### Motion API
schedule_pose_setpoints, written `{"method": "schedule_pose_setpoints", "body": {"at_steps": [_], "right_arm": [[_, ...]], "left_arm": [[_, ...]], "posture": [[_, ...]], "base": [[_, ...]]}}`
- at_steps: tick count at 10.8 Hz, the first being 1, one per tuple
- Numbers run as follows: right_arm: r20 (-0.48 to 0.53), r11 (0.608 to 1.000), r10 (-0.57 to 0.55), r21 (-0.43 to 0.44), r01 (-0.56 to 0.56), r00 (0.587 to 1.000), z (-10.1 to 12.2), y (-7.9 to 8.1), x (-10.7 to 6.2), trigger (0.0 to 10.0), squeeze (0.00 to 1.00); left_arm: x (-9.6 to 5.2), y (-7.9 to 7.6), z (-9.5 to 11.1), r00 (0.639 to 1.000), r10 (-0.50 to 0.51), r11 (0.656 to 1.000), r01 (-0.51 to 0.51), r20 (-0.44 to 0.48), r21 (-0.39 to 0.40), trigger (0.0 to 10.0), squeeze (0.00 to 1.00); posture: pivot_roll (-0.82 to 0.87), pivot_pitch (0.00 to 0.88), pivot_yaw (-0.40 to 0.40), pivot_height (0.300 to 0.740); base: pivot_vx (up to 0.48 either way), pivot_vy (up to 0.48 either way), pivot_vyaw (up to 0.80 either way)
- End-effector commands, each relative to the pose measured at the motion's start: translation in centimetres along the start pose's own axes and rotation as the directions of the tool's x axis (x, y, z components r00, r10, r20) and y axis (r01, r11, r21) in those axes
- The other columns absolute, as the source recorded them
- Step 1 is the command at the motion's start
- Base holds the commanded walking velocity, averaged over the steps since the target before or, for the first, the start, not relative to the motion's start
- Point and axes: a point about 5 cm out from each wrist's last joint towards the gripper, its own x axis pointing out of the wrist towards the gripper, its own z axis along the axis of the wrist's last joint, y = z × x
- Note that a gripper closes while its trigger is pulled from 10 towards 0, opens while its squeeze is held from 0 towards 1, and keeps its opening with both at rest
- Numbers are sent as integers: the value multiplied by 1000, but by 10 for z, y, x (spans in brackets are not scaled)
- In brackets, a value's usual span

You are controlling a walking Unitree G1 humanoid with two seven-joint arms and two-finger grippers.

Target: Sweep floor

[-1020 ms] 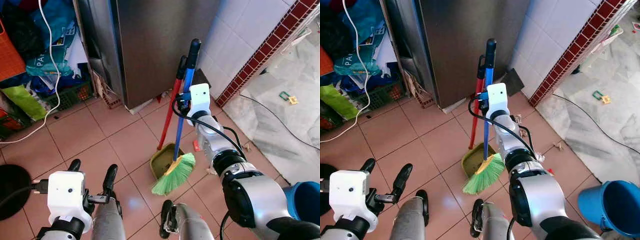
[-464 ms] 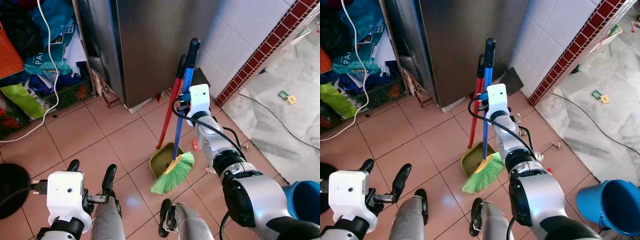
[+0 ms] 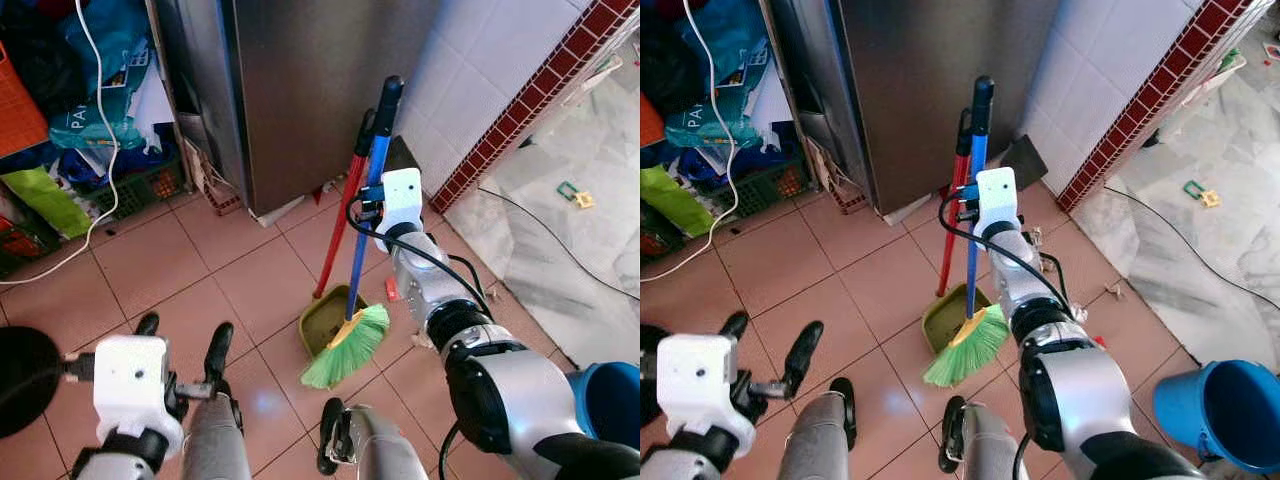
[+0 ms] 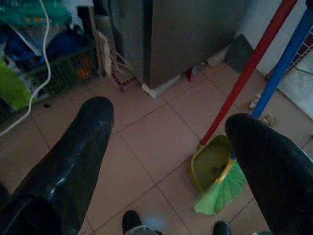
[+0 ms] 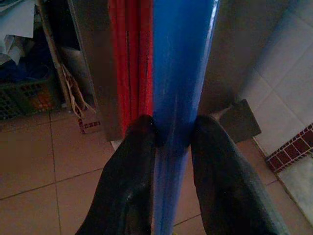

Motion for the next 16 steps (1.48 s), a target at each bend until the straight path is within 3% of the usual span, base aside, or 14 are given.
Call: {"method": "schedule_pose_setpoints", "body": {"at_steps": [1, 6, 7, 9, 10, 13, 16], "right_arm": [[-4, 1000, -27, 15, 27, 1000, -4, -11, -3, 0, 0], [80, 995, -93, -21, 95, 992, -4, -52, -22, 0, 0], [88, 994, -112, -6, 113, 990, -6, -59, -28, 0, 0], [108, 1000, -25, 8, 25, 994, -11, -56, -42, 0, 0], [119, 1000, -6, -20, 9, 993, -11, -66, -50, 0, 0], [181, 994, -83, -48, 93, 980, 8, -74, -53, 0, 0], [187, 985, -150, -58, 163, 971, 6, -73, -61, 0, 0]], "left_arm": [[1, 2, -5, 1000, 8, 1000, -8, -26, -1, 10000, 0], [41, -1, -1, 998, -31, 999, 31, 48, 12, 10000, 0], [55, 1, -3, 999, -33, 999, 32, 42, 17, 10000, 0], [72, -6, -6, 993, -113, 993, 112, 27, 36, 10000, 0], [80, -9, -9, 982, -190, 980, 189, 14, 60, 10000, 0], [100, -12, -9, 977, -210, 977, 208, 35, 54, 10000, 0], [113, -20, -7, 968, -242, 970, 240, 71, 29, 10000, 0]], "posture": [[235, 262, -119, 740], [172, 144, -102, 740], [151, 101, -91, 740], [128, 49, -76, 740], [113, 13, -69, 740], [61, 0, -52, 740], [38, 0, -45, 740]], "base": [[0, 0, 0], [0, 0, 0], [0, 0, 0], [0, 0, 0], [0, 0, 0], [0, 0, 0], [0, 0, 0]]}}
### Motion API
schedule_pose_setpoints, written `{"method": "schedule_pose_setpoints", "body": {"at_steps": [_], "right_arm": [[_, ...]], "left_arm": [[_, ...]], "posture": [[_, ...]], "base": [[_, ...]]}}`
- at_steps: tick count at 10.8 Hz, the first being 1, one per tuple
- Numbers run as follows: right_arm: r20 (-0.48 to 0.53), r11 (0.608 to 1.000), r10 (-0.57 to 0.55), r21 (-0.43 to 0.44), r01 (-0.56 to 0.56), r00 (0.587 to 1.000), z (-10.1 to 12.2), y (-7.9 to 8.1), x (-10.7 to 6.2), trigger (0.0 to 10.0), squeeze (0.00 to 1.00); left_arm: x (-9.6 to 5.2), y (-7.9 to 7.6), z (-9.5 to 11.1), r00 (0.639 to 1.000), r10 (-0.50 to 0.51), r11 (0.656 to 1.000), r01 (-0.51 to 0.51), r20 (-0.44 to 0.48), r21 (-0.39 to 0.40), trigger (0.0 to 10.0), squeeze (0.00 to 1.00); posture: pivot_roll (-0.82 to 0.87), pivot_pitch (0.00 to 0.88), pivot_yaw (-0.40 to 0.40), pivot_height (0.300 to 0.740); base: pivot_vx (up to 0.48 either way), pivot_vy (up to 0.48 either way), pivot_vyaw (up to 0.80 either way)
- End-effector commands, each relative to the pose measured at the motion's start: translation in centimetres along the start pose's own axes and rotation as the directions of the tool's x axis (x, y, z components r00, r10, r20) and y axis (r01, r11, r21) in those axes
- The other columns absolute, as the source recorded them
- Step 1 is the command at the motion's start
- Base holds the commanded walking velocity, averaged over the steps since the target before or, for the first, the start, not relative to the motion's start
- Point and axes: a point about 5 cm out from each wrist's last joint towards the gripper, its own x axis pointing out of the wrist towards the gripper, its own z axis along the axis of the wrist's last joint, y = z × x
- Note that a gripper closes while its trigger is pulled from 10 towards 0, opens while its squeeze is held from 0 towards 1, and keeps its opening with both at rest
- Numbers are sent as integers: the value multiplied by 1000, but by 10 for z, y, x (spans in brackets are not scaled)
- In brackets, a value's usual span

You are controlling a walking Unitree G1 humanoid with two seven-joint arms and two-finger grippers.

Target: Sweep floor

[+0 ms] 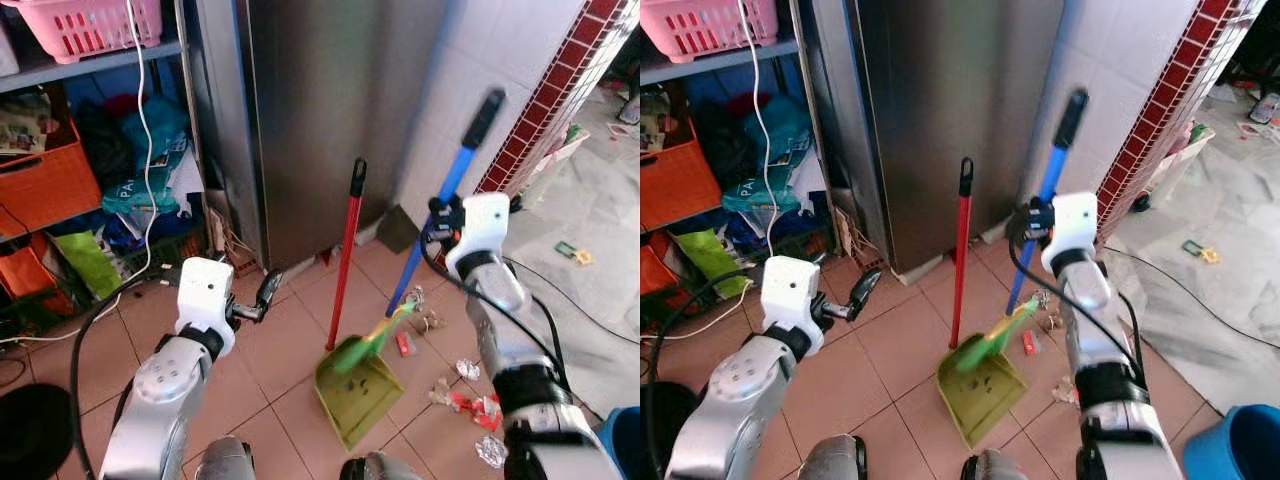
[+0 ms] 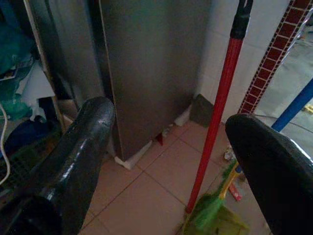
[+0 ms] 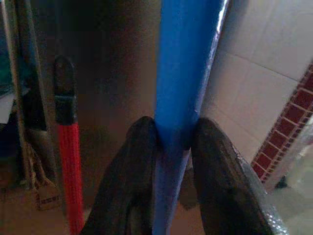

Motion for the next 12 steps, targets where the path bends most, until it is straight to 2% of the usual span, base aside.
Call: {"method": "schedule_pose_setpoints", "body": {"at_steps": [1, 3, 6, 8, 9, 12], "right_arm": [[62, 999, -32, -24, 34, 998, 17, -4, 3, 0, 0], [84, 1000, 13, -21, -11, 996, 21, 1, 3, 0, 0], [128, 978, 206, -37, -203, 970, 44, 0, 14, 0, 0], [128, 974, 224, -64, -217, 966, 48, -7, 17, 0, 0], [127, 973, 229, -64, -222, 965, 46, -5, 16, 0, 0], [123, 974, 226, -43, -223, 966, 37, 5, 9, 0, 0]], "left_arm": [[3, -2, 2, 1000, -18, 1000, 18, 16, -1, 10000, 0], [6, 0, 3, 1000, -15, 1000, 15, 28, 2, 10000, 0], [11, -3, 4, 992, -122, 992, 123, 14, -14, 10000, 0], [10, -9, 1, 983, -181, 983, 181, -2, -6, 10000, 0], [9, -11, 0, 984, -178, 984, 178, -6, 14, 10000, 0], [7, -14, 1, 977, -213, 977, 213, 5, 11, 10000, 0]], "posture": [[33, 0, -46, 740], [30, 0, -44, 740], [24, 0, -40, 740], [23, 0, -41, 740], [26, 0, -45, 740], [29, 0, -44, 740]], "base": [[0, 0, 0], [0, 0, 0], [0, 0, 0], [0, 0, 0], [0, 0, 0], [0, 0, 0]]}}
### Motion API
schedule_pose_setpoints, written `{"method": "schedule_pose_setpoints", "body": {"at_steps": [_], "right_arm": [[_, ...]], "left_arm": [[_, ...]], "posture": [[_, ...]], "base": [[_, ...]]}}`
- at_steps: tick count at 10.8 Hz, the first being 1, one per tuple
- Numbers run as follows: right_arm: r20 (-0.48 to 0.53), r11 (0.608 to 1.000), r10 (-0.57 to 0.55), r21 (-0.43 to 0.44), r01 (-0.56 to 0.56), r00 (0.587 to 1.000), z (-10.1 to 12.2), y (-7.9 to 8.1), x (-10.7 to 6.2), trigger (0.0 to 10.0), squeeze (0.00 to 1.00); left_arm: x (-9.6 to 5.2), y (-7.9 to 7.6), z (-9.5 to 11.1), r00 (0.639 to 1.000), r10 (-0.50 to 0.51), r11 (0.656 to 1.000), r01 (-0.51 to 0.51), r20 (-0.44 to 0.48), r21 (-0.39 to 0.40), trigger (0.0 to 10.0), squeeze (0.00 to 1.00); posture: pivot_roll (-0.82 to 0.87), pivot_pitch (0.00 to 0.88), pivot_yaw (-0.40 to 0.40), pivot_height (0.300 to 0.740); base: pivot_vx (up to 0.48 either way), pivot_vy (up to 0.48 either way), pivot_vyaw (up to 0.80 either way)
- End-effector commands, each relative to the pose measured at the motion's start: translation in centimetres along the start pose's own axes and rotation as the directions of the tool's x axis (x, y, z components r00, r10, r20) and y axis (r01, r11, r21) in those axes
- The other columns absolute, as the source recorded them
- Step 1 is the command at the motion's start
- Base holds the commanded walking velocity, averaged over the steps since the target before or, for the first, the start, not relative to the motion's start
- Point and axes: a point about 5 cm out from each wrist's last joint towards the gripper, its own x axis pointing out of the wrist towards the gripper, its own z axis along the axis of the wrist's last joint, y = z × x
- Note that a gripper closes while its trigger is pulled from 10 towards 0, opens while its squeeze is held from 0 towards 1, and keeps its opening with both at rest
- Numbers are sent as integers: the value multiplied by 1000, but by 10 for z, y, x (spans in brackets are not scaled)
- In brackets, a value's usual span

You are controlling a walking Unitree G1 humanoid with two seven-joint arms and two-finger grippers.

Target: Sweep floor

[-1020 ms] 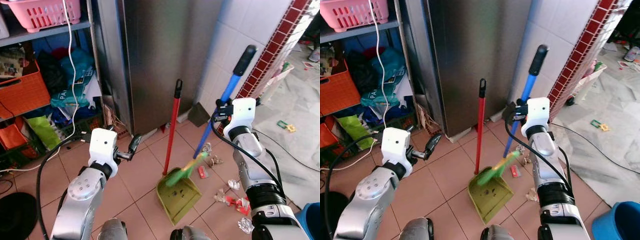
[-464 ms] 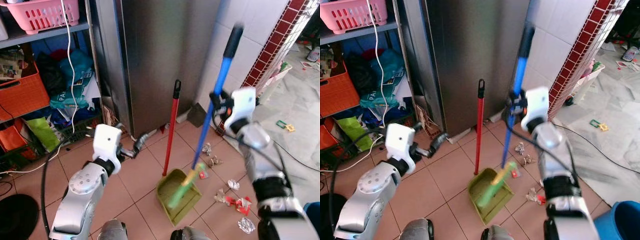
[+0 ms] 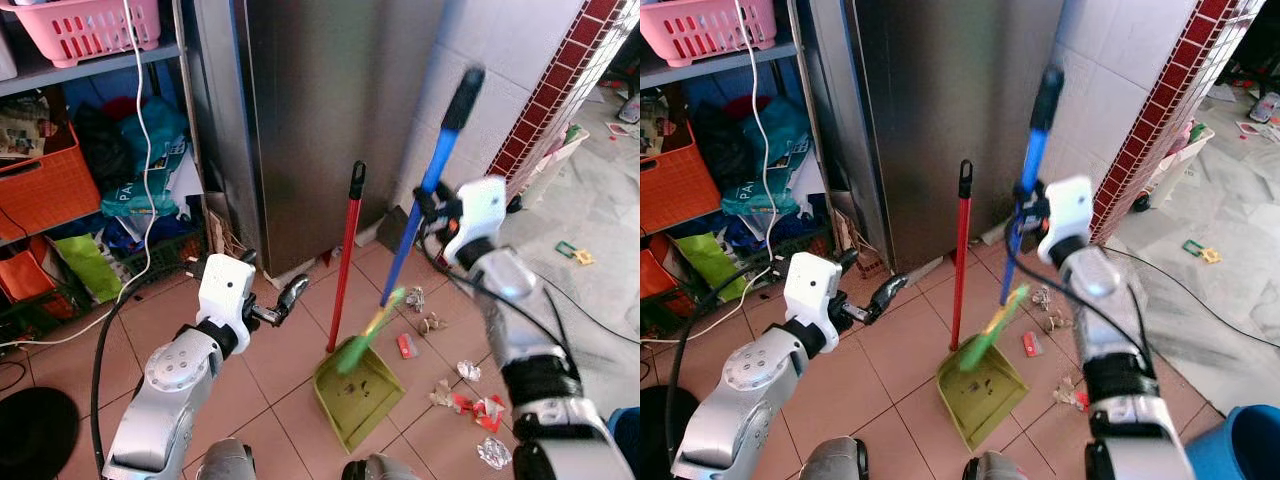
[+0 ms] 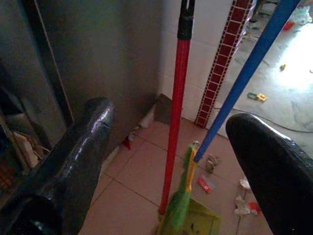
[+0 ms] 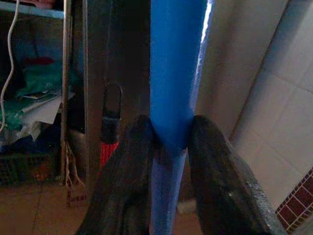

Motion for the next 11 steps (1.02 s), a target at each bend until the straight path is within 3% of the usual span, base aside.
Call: {"method": "schedule_pose_setpoints", "body": {"at_steps": [1, 6, 11], "right_arm": [[82, 1000, -8, -28, 10, 997, 18, -1, 3, 0, 0], [102, 984, -150, -84, 159, 983, 22, -16, 5, 0, 0], [95, 980, -171, -88, 180, 981, 18, -14, 4, 0, 0]], "left_arm": [[-1, -3, 1, 1000, -25, 1000, 25, 5, 4, 10000, 0], [0, -5, 1, 1000, -27, 1000, 27, 4, 0, 10000, 0], [-2, -4, 1, 1000, -18, 1000, 18, 11, -14, 10000, 0]], "posture": [[27, 0, -42, 740], [25, 0, -46, 740], [29, 0, -44, 740]], "base": [[0, 0, 0], [-277, 0, 0], [-233, 0, 0]]}}
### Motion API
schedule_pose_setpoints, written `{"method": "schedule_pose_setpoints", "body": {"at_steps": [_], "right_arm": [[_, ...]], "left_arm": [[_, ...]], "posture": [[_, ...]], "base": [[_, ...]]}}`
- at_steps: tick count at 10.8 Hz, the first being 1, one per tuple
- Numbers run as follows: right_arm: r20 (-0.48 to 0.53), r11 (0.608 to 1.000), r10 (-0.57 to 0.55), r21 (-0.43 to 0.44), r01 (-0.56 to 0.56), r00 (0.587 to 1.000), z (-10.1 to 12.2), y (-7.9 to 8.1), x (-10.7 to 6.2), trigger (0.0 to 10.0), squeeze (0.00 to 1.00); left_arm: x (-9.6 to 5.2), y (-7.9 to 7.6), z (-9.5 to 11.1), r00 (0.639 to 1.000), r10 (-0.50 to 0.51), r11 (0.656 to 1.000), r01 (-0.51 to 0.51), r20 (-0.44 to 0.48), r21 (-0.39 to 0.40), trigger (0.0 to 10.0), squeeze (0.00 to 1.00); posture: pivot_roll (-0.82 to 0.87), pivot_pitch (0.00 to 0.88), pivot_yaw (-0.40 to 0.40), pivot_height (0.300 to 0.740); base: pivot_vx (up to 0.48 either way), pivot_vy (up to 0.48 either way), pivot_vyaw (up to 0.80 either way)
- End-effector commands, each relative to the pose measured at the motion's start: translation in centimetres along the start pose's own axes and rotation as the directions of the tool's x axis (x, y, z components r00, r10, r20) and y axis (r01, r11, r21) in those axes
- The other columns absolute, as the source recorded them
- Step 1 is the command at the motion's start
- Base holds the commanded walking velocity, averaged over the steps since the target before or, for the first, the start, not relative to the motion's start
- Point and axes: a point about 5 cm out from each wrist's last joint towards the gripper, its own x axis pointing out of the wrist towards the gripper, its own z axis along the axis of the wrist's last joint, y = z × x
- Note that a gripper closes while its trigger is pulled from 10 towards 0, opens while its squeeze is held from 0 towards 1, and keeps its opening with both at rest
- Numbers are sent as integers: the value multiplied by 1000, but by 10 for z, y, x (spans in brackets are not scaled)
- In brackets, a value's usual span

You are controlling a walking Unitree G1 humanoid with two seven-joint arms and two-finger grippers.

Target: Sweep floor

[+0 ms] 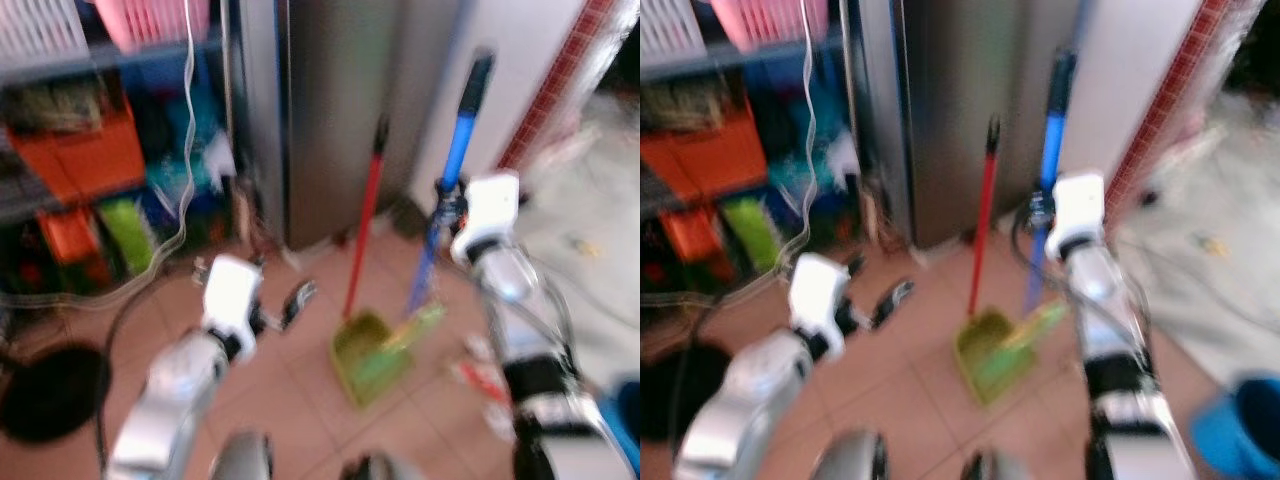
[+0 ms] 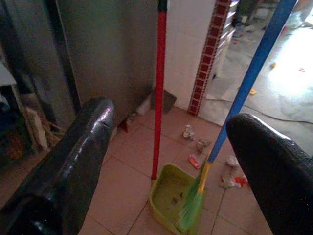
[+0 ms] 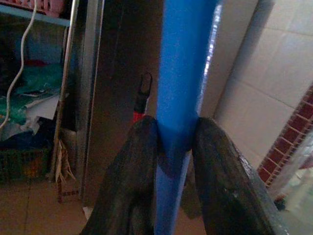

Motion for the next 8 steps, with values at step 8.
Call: {"method": "schedule_pose_setpoints", "body": {"at_steps": [8], "right_arm": [[69, 1000, 5, 3, -5, 998, 14, 2, 2, 0, 0]], "left_arm": [[4, 1, 3, 1000, 28, 999, -28, 3, -29, 10000, 0]], "posture": [[25, 0, -43, 740]], "base": [[0, 238, 0]]}}
